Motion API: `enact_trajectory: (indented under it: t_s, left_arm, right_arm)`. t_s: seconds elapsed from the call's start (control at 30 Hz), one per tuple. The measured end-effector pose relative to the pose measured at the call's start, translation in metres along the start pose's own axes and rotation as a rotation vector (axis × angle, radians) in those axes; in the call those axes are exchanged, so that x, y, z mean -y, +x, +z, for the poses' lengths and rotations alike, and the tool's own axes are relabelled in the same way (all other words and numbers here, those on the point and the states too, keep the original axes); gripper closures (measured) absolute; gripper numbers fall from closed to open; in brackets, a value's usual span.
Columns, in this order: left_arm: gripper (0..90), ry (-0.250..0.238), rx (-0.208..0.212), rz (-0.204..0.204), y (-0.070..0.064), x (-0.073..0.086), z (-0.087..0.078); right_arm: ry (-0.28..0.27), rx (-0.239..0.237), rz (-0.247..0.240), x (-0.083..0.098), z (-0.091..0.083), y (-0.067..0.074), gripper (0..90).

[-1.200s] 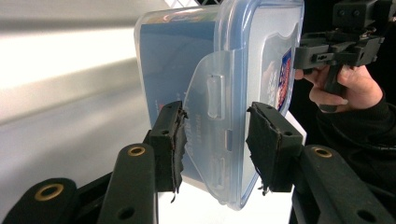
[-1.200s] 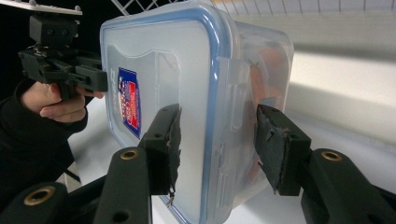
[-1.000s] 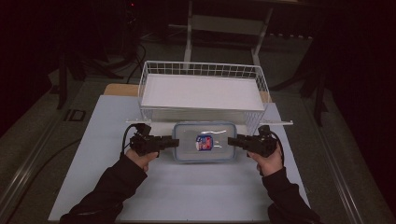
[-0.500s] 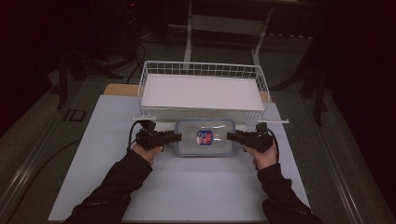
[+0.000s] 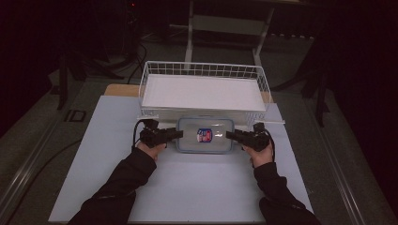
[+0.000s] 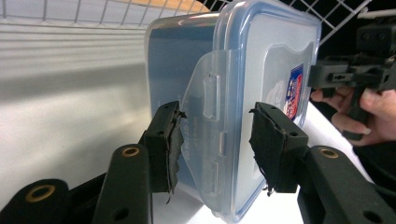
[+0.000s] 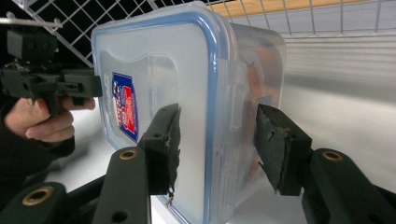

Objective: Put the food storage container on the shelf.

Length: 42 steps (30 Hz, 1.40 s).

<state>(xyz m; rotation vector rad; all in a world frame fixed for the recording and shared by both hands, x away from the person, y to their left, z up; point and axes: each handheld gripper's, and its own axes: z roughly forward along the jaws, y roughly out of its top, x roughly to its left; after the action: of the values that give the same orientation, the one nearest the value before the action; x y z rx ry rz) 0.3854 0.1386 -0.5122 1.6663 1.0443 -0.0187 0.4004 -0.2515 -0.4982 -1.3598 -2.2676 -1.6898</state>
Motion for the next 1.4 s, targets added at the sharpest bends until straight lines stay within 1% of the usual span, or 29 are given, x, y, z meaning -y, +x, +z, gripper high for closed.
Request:
enact_trajectory:
  t_s: [0.13,0.2,0.27,0.3,0.33,0.37,0.43,0.47,0.5,0.53,0.57,0.6,0.63,0.67,0.7,0.73,0.8,0.83,0.87,0.9,0.93,0.97,1.0,1.03,1.07,1.1,1.13,1.27,1.4]
  left_arm:
    - [53.2,-0.006,0.002,-0.005,0.002,-0.001,0.0]
    - [53.0,-0.018,0.005,-0.024,0.004,0.0,0.001]
    - [53.0,-0.03,0.01,-0.039,0.005,0.001,0.001]
    - [52.7,-0.03,0.01,-0.039,0.005,0.001,0.001]
    - [52.0,-0.043,0.01,-0.049,0.006,0.003,0.003]
    - [51.6,-0.044,0.012,-0.061,0.006,0.004,0.004]
    - [50.5,-0.05,0.01,-0.072,0.007,0.005,0.005]
    - [49.8,-0.049,0.007,-0.071,0.007,0.005,0.006]
    - [49.2,-0.049,0.007,-0.071,0.007,0.005,0.006]
    - [48.1,-0.053,-0.019,-0.047,0.006,0.006,0.006]
    - [48.4,-0.059,-0.038,-0.035,0.006,0.005,0.006]
    - [48.4,-0.061,-0.043,-0.036,0.005,0.005,0.006]
    - [48.4,-0.07,-0.059,-0.033,0.004,0.004,0.006]
    - [48.8,-0.073,-0.071,-0.029,0.003,0.003,0.007]
    - [48.6,-0.073,-0.071,-0.029,0.003,0.003,0.007]
    - [48.3,-0.087,-0.085,-0.025,0.003,0.003,0.008]
    - [47.8,-0.095,-0.096,-0.011,0.002,0.003,0.009]
    - [47.7,-0.099,-0.106,-0.004,0.001,0.003,0.009]
    - [47.1,-0.105,-0.125,0.014,0.0,0.003,0.009]
    - [45.8,-0.105,-0.125,0.014,0.0,0.003,0.009]
    - [45.8,-0.106,-0.145,0.025,-0.001,0.001,0.009]
    - [45.6,-0.109,-0.153,0.021,-0.001,0.001,0.01]
    - [44.3,-0.111,-0.156,0.015,-0.001,0.0,0.01]
    - [44.2,-0.11,-0.151,-0.009,-0.001,0.0,0.01]
    - [43.2,-0.11,-0.15,-0.006,-0.001,-0.001,0.011]
    - [42.9,-0.107,-0.156,0.012,0.001,-0.001,0.011]
    - [42.9,-0.105,-0.164,0.025,0.001,-0.002,0.011]
    - [43.0,-0.101,-0.16,0.015,0.002,-0.002,0.01]
    - [43.0,-0.089,-0.166,0.012,0.001,-0.003,0.009]
  right_arm:
    - [-0.004,-0.011,0.014,-0.003,0.002,-0.003,51.0]
    - [-0.012,-0.015,0.02,-0.005,0.003,-0.005,50.7]
    - [-0.015,-0.008,0.026,-0.005,0.004,-0.005,50.2]
    - [-0.017,-0.006,0.027,-0.005,0.005,-0.005,49.9]
    - [-0.019,0.0,0.036,-0.004,0.006,-0.004,49.6]
    - [-0.025,0.006,0.043,-0.003,0.006,-0.004,49.4]
    - [-0.032,0.025,0.047,-0.003,0.007,-0.003,49.3]
    - [-0.04,0.039,0.043,-0.003,0.008,-0.003,49.4]
    - [-0.04,0.039,0.043,-0.003,0.008,-0.003,49.4]
    - [-0.035,0.065,0.034,-0.005,0.009,0.001,51.8]
    - [-0.028,0.076,0.028,-0.005,0.01,0.002,51.8]
    - [-0.019,0.096,0.021,-0.006,0.012,0.003,51.1]
    - [-0.016,0.109,0.02,-0.006,0.013,0.004,50.3]
    - [-0.025,0.117,0.022,-0.005,0.014,0.003,49.2]
    - [-0.025,0.117,0.022,-0.005,0.014,0.003,49.2]
    - [-0.031,0.127,0.04,-0.005,0.015,0.001,46.5]
    - [-0.036,0.133,0.05,-0.005,0.015,0.001,45.2]
    - [-0.036,0.14,0.048,-0.006,0.016,0.001,44.0]
    - [-0.034,0.154,0.048,-0.006,0.016,0.003,43.8]
    - [-0.033,0.164,0.042,-0.007,0.016,0.004,43.7]
    - [-0.031,0.178,0.036,-0.008,0.017,0.005,43.0]
    - [-0.027,0.192,0.034,-0.009,0.018,0.007,42.9]
    - [-0.02,0.198,0.042,-0.01,0.019,0.009,42.8]
    - [-0.016,0.206,0.049,-0.011,0.019,0.01,42.3]
    - [-0.013,0.216,0.056,-0.012,0.02,0.01,41.9]
    - [-0.026,0.235,0.034,-0.013,0.021,0.008,42.0]
    - [-0.033,0.235,0.034,-0.013,0.022,0.007,41.9]
    - [-0.039,0.235,0.037,-0.014,0.022,0.007,42.5]
    - [-0.028,0.229,0.047,-0.012,0.02,0.011,40.8]
